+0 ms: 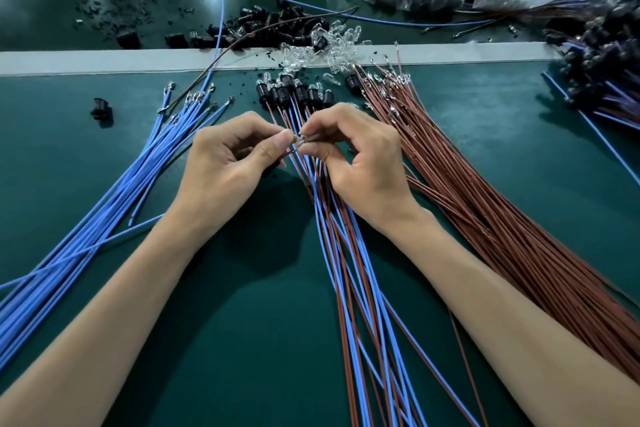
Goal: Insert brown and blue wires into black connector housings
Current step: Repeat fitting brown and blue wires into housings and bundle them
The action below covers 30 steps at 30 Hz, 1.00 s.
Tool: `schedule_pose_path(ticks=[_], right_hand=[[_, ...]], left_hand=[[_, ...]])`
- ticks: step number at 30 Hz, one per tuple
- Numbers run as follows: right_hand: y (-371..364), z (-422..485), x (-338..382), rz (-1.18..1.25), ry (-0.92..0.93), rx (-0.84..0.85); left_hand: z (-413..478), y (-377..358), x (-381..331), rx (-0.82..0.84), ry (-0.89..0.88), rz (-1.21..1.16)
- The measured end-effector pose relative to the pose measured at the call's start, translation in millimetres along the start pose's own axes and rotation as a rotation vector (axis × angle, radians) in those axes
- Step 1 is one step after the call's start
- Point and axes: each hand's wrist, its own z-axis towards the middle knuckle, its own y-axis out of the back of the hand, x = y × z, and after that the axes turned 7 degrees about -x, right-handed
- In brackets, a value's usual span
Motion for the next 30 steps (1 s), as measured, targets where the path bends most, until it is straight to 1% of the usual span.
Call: schedule_pose_path(ticks=[4,11,16,19,24,30], right_hand=[[0.3,2.0,-0.6,-0.030,0.042,-0.001],[1.9,2.2,0.2,-0.021,-0.006,-0.008],[1.7,1.4,-0.3,-0.014,0.001,-0.008],[1.5,1.5,-1.0,-0.008,0.006,-0.008],[0.9,-1.2,-0.9,0.028,-0.036,-0.011],[2.1,-0.8,-1.2,0.006,0.021,0.044]], left_hand=[[-0.6,0.5,-1.8,0.011,0.012,0.027],[-1.4,1.1,-4.0,0.016,0.040,0.031],[-0.8,1.0,-3.2,-0.034,0.097,-0.037],[-1.3,1.1,-3.8,0.016,0.083,0.012],[-2.1,1.8,-8.9,0.071,0.097,0.003],[-2.0,3.2,-12.3,0.121,0.147,-0.060]])
